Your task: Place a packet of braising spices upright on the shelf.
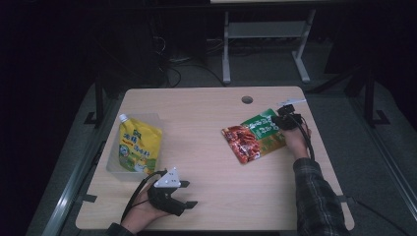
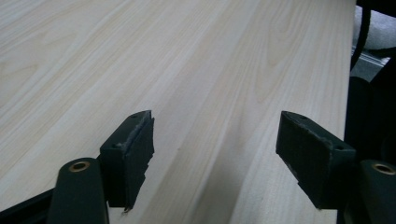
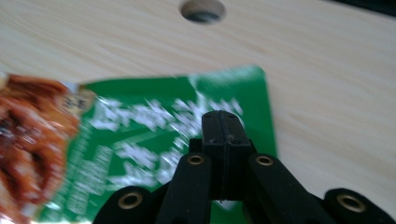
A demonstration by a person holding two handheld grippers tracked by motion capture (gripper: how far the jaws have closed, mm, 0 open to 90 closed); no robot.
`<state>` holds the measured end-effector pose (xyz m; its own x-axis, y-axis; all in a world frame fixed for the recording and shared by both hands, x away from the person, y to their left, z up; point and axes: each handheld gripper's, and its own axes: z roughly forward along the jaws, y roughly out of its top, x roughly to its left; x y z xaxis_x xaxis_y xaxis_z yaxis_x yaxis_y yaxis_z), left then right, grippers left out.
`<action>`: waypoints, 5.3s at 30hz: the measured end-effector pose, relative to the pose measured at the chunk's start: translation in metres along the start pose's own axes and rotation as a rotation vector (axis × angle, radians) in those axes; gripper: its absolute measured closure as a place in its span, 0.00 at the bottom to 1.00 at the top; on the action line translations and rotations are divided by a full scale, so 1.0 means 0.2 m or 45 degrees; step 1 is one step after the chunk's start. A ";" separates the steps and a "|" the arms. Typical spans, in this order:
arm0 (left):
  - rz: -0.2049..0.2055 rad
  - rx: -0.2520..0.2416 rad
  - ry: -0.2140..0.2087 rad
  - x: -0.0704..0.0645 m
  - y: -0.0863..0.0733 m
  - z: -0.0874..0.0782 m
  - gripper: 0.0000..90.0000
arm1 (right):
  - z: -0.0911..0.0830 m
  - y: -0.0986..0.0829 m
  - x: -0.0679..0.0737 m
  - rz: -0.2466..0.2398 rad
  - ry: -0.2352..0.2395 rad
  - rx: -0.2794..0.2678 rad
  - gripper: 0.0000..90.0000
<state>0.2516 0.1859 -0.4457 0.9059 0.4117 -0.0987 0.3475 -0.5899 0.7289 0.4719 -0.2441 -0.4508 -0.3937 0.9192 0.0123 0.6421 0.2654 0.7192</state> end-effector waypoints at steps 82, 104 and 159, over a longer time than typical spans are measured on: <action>-0.089 0.093 0.190 0.22 0.20 0.22 0.23 | -0.43 -0.36 0.61 -0.329 0.502 0.027 0.33; -0.126 0.169 0.182 0.28 0.21 0.29 0.60 | -0.67 -0.57 0.57 -0.272 0.547 -0.067 0.28; -0.267 -0.419 0.136 0.20 0.36 -0.04 0.99 | -0.44 -0.35 0.78 -0.045 1.001 -0.308 0.93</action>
<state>0.3101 0.1662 -0.3915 0.7873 0.5798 -0.2100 0.4104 -0.2385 0.8802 0.3081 -0.1457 -0.4376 -0.8142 0.4156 0.4055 0.4970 0.1377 0.8568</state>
